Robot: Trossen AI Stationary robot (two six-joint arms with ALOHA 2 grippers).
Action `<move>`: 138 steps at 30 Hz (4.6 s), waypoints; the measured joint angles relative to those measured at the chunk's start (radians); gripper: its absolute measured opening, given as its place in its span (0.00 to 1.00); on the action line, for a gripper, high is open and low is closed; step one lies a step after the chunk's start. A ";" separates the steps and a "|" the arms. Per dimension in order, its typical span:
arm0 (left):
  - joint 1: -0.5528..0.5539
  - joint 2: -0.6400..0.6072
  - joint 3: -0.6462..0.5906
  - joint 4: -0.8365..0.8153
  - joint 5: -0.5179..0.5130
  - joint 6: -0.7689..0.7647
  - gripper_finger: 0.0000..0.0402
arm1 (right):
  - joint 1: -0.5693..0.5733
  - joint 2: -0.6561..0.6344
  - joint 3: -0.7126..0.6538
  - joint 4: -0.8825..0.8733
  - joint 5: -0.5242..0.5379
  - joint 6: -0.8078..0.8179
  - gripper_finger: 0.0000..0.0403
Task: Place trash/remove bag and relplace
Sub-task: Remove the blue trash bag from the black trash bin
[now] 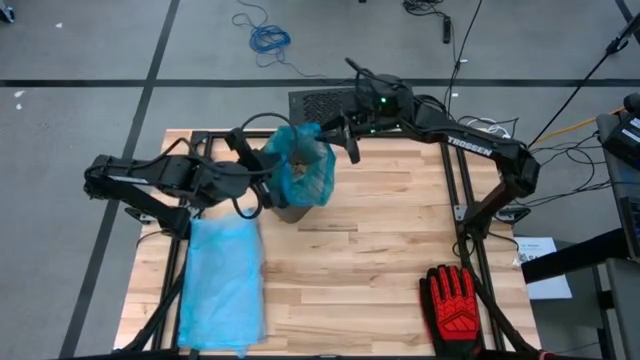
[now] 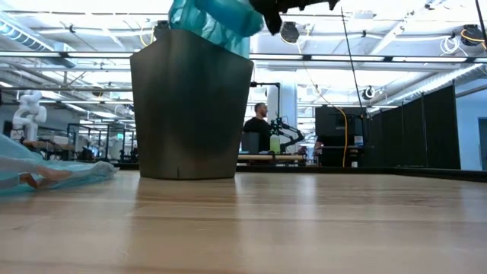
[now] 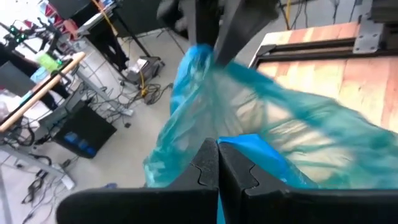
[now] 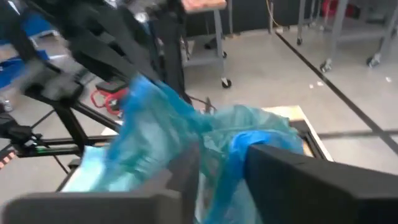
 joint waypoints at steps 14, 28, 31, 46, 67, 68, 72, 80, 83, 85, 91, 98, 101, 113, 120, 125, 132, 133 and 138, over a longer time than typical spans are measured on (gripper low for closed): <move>0.033 0.015 0.000 -0.025 -0.003 -0.027 0.00 | 0.101 -0.023 0.001 0.034 0.021 0.084 0.61; 0.052 0.015 0.000 -0.026 0.001 -0.023 0.00 | 0.088 -0.028 0.001 -0.004 0.128 -0.012 0.58; 0.055 0.017 0.000 -0.020 0.001 0.004 0.00 | 0.097 -0.029 0.001 -0.005 0.098 -0.017 0.52; 0.106 0.084 0.000 0.189 0.064 0.209 0.12 | 0.156 -0.028 0.001 0.006 0.106 -0.136 0.01; 0.103 0.078 0.000 0.247 0.108 0.243 0.22 | 0.154 -0.023 0.001 0.008 0.102 0.214 0.31; 0.103 0.078 0.000 0.249 0.108 0.243 0.22 | 0.154 -0.021 0.001 0.010 0.102 0.234 0.34; 0.103 0.078 0.000 0.257 0.107 0.243 0.22 | 0.154 0.005 0.001 0.016 0.100 0.306 0.41; 0.103 0.078 0.000 0.253 0.093 0.237 0.22 | 0.154 0.037 0.000 0.116 0.101 0.366 0.34; 0.103 0.078 0.000 0.236 0.073 0.237 0.22 | 0.154 0.037 0.000 0.114 0.107 0.360 0.20; 0.102 0.078 0.000 0.233 0.068 0.237 0.22 | 0.153 0.036 0.000 0.113 0.110 0.341 0.08; 0.100 0.078 0.002 0.228 0.056 0.245 0.22 | 0.155 0.035 0.000 0.108 0.133 0.276 0.01; 0.067 0.047 0.002 0.214 -0.026 0.291 0.22 | 0.143 0.024 0.000 0.117 0.125 0.249 0.00; 0.052 0.033 0.002 0.196 -0.028 0.280 0.22 | 0.134 0.022 0.000 0.118 0.125 0.249 0.00; -0.013 0.015 -0.033 -0.170 -0.023 -0.246 0.22 | 0.113 -0.006 0.000 0.115 0.126 0.198 0.00; -0.022 0.002 -0.228 0.062 -0.018 -0.265 0.22 | 0.114 -0.008 0.000 0.114 0.101 0.174 0.00; -0.014 -0.036 -0.382 0.292 -0.024 -0.229 0.22 | 0.114 -0.009 0.000 0.111 0.095 0.167 0.00; -0.006 -0.154 -0.617 0.653 -0.048 -0.153 0.22 | 0.114 -0.012 0.000 0.093 0.070 0.149 0.00; -0.006 -0.172 -0.647 0.713 -0.048 -0.140 0.22 | 0.114 -0.012 0.000 0.091 0.069 0.145 0.00; -0.001 -0.230 -0.713 0.866 -0.048 -0.100 0.22 | 0.114 -0.012 0.000 0.078 0.069 0.127 0.00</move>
